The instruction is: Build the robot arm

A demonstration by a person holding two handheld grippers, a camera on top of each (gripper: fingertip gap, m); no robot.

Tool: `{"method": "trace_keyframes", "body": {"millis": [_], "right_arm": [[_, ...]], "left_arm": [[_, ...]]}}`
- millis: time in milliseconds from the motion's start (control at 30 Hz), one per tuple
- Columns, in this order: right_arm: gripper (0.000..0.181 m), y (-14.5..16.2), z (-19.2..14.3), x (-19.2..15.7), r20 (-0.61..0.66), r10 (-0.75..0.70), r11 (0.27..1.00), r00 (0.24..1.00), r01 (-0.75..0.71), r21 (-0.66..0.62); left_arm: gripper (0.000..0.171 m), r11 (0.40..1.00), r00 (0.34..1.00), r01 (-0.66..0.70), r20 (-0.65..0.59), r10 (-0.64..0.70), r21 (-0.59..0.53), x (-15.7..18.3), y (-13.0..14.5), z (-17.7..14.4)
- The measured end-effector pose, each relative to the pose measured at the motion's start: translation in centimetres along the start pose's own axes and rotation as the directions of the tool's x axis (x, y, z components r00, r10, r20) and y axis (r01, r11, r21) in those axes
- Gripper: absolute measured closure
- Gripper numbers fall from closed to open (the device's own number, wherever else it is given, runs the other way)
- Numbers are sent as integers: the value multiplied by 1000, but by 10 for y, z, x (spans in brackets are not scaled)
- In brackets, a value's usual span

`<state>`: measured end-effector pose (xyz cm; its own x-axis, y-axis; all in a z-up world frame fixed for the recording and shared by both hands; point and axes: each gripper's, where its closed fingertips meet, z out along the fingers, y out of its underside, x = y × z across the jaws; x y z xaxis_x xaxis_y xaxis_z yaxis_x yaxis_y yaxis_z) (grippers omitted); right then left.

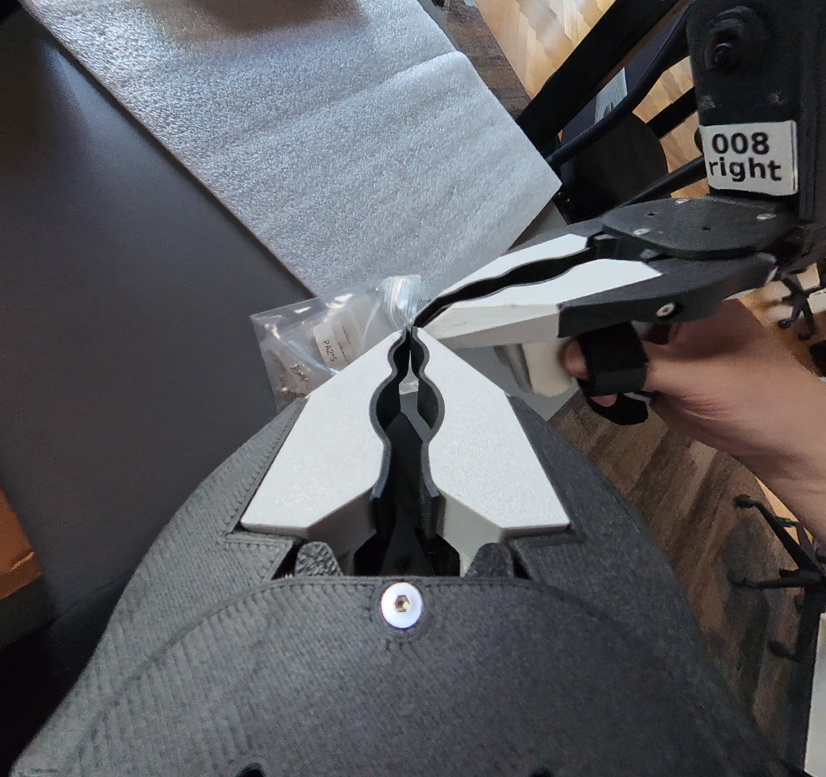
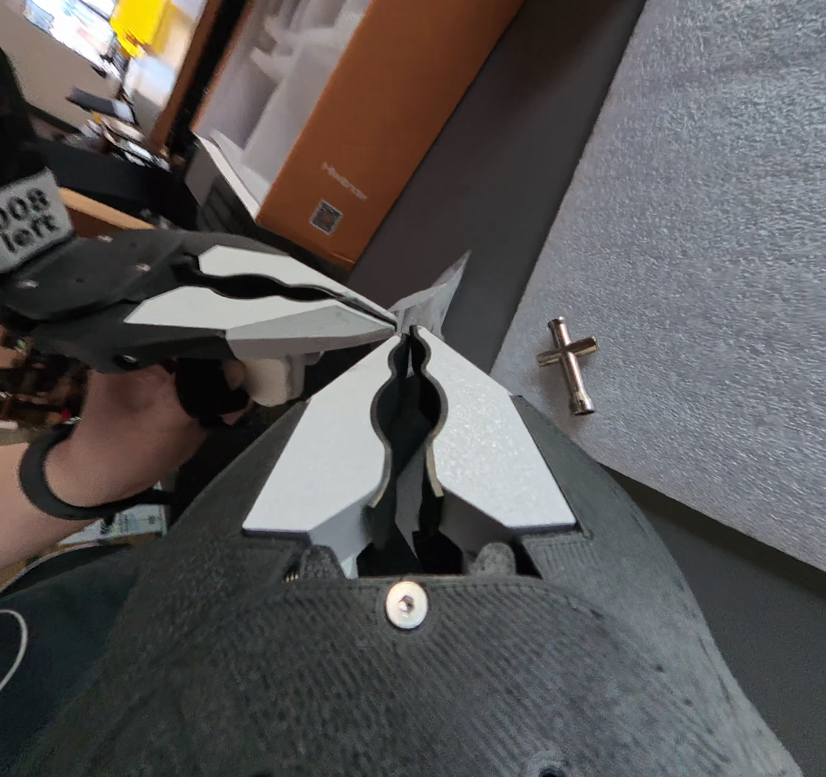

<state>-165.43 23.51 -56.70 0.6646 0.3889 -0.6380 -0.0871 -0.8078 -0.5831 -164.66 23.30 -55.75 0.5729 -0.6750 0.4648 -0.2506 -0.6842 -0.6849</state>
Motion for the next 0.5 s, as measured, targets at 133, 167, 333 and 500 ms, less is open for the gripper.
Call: {"method": "trace_keyframes", "body": {"millis": [133,167,333,500], "right_arm": [[181,18,11,10,-75,-43,994,996,35,-106],[181,19,14,12,-81,-26,995,996,19,-96],[181,10,10,13,43,173,982,984,-176,70],[181,19,15,18,-11,133,989,991,-132,63]], "left_arm": [[171,1000,1000,-7,-7,7,-6,6,2,3],[171,1000,1000,-9,-1,9,-9,7,3,4],[171,1000,1000,4,-2,-5,-12,5,6,4],[171,1000,998,-18,52,19,-23,2,8,7]]}}
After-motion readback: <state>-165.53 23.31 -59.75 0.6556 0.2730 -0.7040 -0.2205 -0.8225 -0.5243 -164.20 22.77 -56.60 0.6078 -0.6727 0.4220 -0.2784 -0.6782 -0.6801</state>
